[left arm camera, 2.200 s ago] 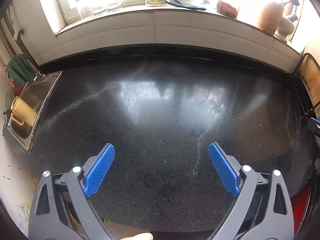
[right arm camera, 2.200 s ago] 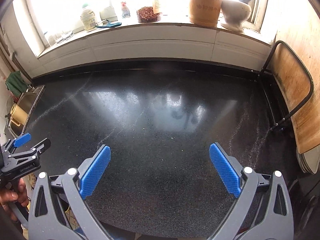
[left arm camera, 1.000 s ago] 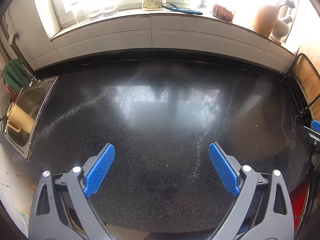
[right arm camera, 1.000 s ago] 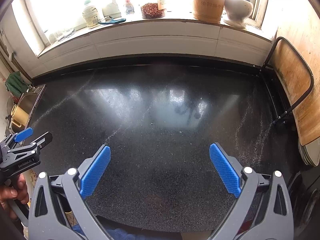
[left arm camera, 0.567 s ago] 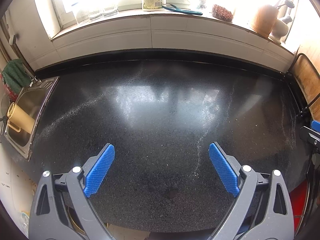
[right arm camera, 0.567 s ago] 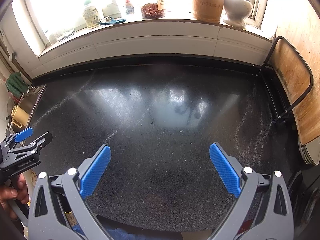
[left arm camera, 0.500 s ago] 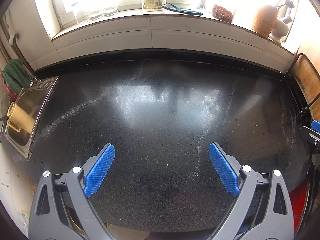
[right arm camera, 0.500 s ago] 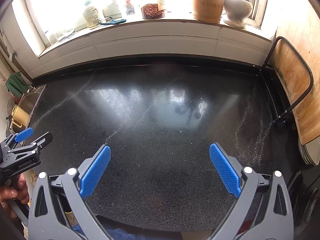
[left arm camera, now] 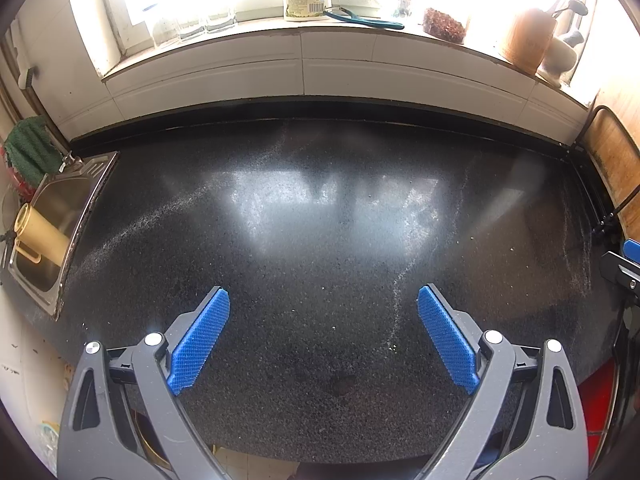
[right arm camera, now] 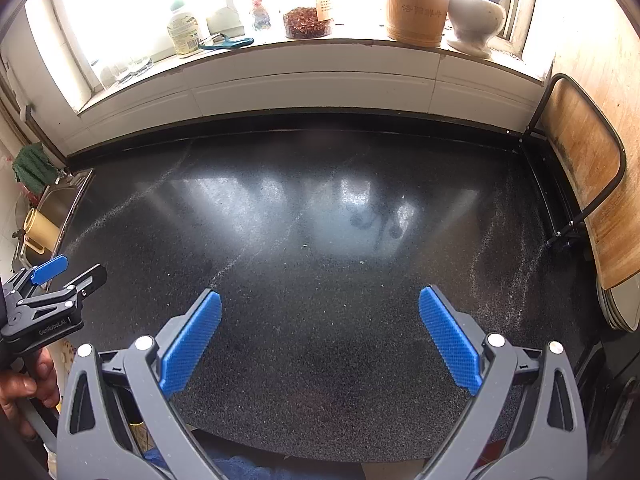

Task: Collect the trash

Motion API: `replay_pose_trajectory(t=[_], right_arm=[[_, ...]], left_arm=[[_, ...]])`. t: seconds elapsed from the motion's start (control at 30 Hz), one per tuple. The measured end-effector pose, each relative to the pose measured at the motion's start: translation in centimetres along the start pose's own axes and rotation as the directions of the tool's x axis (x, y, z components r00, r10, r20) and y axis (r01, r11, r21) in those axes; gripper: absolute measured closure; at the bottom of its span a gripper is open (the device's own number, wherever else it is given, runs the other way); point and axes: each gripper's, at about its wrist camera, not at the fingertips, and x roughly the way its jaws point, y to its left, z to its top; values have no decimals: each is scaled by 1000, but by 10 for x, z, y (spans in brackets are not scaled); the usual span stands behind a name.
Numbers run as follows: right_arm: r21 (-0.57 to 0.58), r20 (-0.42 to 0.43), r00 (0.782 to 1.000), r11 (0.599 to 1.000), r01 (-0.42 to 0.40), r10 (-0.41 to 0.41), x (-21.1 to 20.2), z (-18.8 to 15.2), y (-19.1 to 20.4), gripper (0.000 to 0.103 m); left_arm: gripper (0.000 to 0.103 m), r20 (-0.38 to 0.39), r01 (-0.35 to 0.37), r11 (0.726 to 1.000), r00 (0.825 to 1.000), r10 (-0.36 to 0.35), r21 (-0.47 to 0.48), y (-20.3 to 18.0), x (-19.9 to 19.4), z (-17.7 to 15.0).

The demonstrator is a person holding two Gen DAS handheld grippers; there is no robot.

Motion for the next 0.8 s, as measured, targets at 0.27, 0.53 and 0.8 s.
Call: replay_pose_trajectory(t=[0.27,0.53,0.8], right_arm=[[-3,1,1000,1000,2,-2,0,-1,1,7],[-3,1,1000,1000,0,0,3,3,1,7],[0,-6,1000,1000,0,0,10,8,1,7]], left_arm=[[10,1,0,1000,1000,0,-2,0,1,0],[10,10,3,1000,1000,-3,4,1,2,1],[11,7,-3,1000,1000,3,2,4,9,10]])
